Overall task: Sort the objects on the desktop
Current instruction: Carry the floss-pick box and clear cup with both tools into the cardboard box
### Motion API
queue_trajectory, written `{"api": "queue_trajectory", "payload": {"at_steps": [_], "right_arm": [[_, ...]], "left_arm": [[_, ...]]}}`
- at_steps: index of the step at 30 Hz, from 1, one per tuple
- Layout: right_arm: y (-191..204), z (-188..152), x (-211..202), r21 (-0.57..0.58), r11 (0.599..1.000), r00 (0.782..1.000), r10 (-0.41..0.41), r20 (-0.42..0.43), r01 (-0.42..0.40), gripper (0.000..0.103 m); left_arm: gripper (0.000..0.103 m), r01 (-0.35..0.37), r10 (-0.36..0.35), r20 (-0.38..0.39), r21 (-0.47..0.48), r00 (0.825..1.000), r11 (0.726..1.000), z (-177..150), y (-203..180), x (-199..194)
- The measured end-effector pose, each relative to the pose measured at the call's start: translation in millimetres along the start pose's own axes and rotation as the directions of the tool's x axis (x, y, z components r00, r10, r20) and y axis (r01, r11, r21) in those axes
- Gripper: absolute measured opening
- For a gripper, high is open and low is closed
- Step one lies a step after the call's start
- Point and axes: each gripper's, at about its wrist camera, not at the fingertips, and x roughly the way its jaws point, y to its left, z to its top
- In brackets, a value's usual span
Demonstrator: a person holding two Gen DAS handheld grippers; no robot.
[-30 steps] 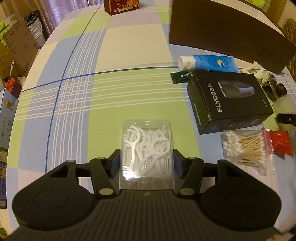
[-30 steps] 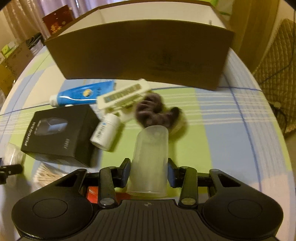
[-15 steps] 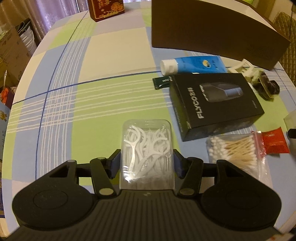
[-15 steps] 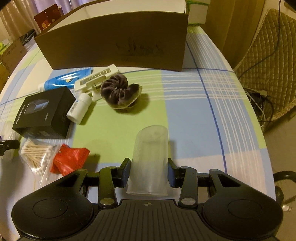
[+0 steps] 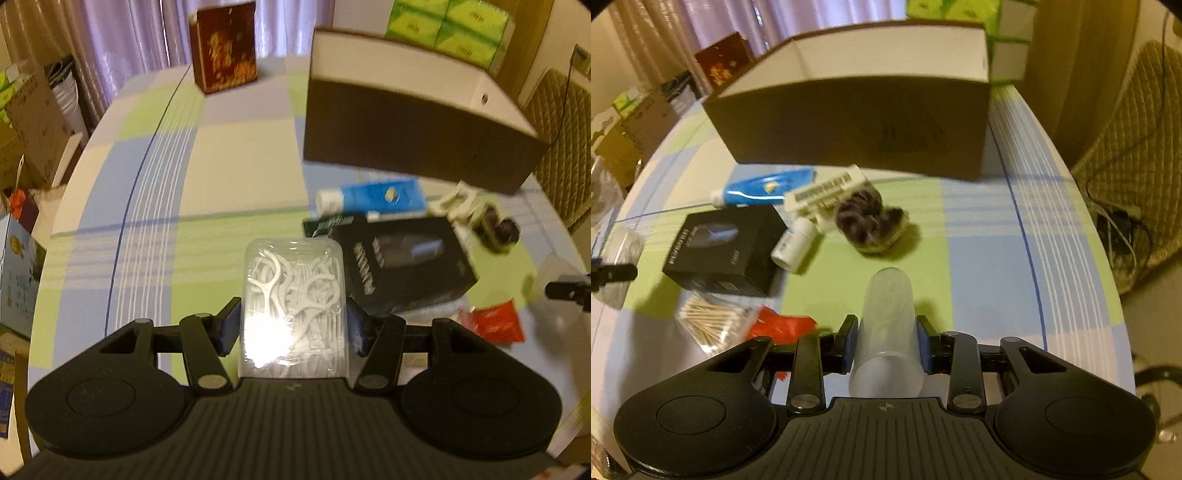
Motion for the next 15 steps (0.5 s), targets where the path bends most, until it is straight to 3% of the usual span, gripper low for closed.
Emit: {"api": "queue_trajectory", "payload": {"at_steps": [15], "right_arm": [[-3,46,-29,-0.064,0.997,0.99,0.049,0.134,-0.041,0.03]], "left_arm": [[0.052,0.132,-0.137,0.095,0.054,0.986,0.99,56,-48,-8]]}}
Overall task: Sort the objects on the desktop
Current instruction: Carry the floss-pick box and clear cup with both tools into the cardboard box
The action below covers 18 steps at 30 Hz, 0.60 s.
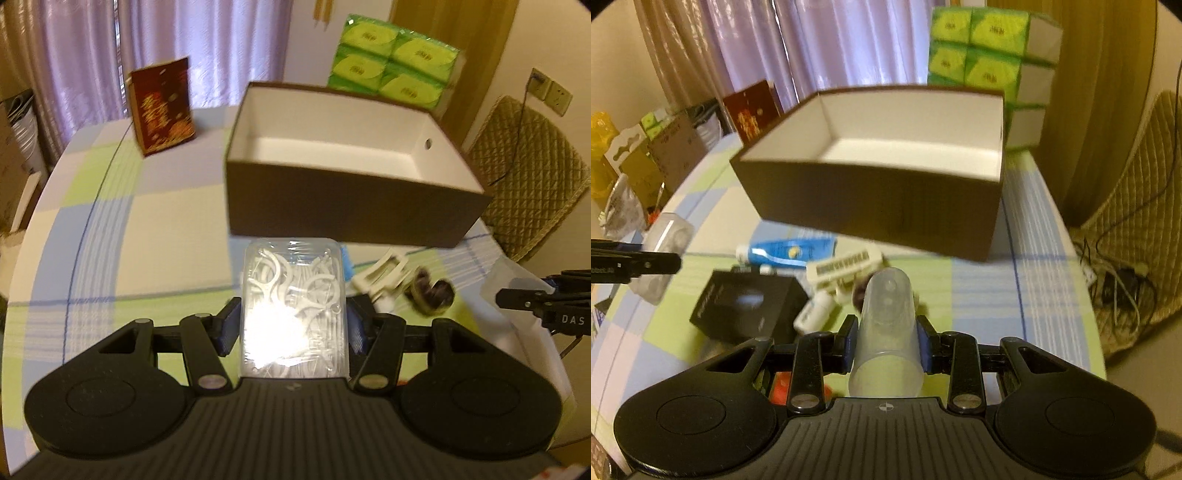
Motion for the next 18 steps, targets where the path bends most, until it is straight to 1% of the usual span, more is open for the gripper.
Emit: {"api": "queue_trajectory", "payload": {"at_steps": [8,15,18], "right_arm": [[-3,40,2,-0.037,0.999,0.997,0.021,0.073,-0.018,0.03],[-8,92,15,-0.058,0.998,0.988,0.032,0.151,-0.023,0.03],[-10,112,29,-0.067,0.998,0.986,0.029,0.162,-0.019,0.03]], "left_arm": [[0.052,0.048,-0.048,0.027,0.012,0.998,0.999,39,-15,18],[0.052,0.067,-0.069,0.055,0.037,0.996,0.997,89,-26,43],[0.052,0.068,-0.07,0.055,0.04,0.996,0.997,110,-29,58]]}}
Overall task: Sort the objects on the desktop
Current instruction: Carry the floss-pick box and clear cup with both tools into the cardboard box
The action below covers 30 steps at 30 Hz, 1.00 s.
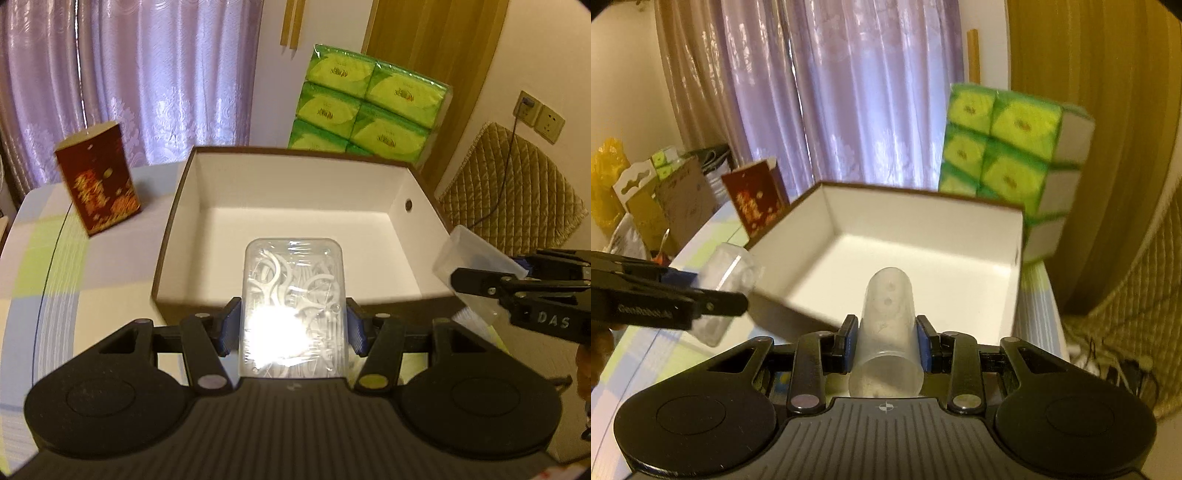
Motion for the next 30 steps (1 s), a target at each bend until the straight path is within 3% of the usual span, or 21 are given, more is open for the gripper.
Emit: {"api": "queue_trajectory", "payload": {"at_steps": [8,17,23,30], "right_arm": [[-17,32,73,-0.021,0.999,0.996,-0.034,-0.083,0.032,0.03],[-37,34,138,-0.011,0.999,0.972,-0.053,-0.227,0.051,0.03],[-47,35,160,0.011,0.999,0.956,-0.03,-0.29,0.035,0.03],[-51,35,170,0.017,1.0,0.947,-0.013,-0.32,0.019,0.03]], "left_arm": [[0.052,-0.015,0.014,-0.086,-0.013,0.996,1.0,45,4,68],[0.052,-0.067,0.051,-0.26,-0.054,0.964,0.996,50,19,145],[0.052,-0.094,0.077,-0.322,-0.039,0.943,0.995,47,18,170],[0.053,-0.102,0.094,-0.351,-0.006,0.932,0.995,49,15,181]]}}
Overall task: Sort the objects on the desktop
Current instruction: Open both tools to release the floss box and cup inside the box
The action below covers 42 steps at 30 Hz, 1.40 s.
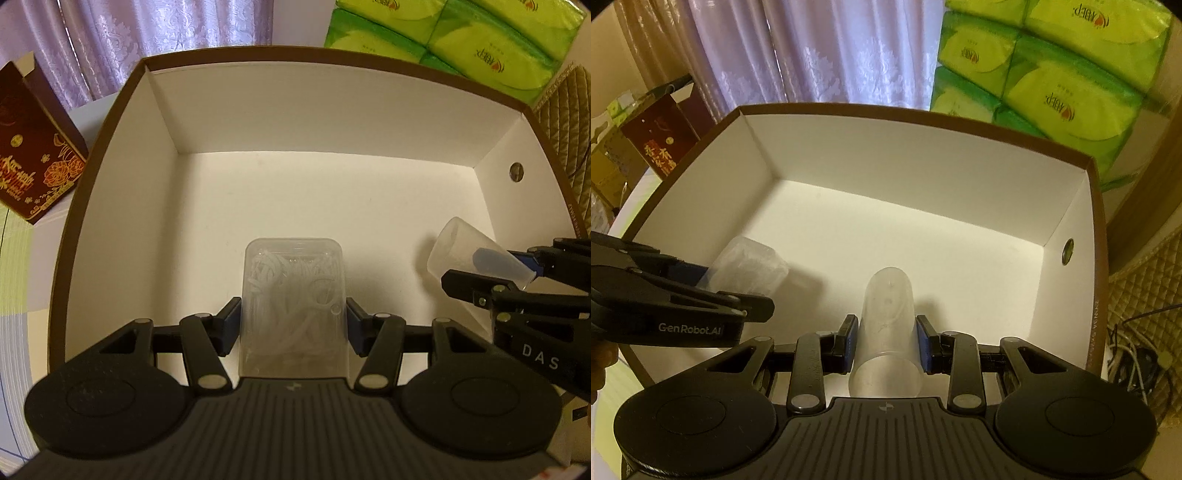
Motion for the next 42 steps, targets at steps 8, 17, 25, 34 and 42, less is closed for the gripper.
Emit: {"api": "queue_trajectory", "payload": {"at_steps": [8,17,25,34,42], "right_arm": [[-4,0,1,0.012,1.0,1.0,0.015,-0.009,-0.015,0.03],[1,1,1,0.018,0.999,0.999,0.043,-0.004,-0.042,0.03],[10,-1,-15,-0.031,0.998,0.995,0.056,0.088,-0.054,0.083],[11,-9,-32,-0.068,0.997,0.995,0.029,0.098,-0.023,0.095],[14,-24,-79,-0.09,0.996,0.975,0.004,0.223,0.017,0.101]], "left_arm": [[0.053,-0.003,0.003,-0.013,0.002,1.0,1.0,3,-2,3],[0.054,-0.012,0.012,0.008,0.003,1.0,1.0,4,3,-8],[0.074,-0.023,0.024,0.026,-0.026,0.999,0.999,-1,14,-22],[0.083,-0.064,0.065,0.1,-0.013,0.993,0.998,-14,18,-55],[0.088,-0.079,0.08,0.213,-0.016,0.974,0.997,-41,14,-106]]}}
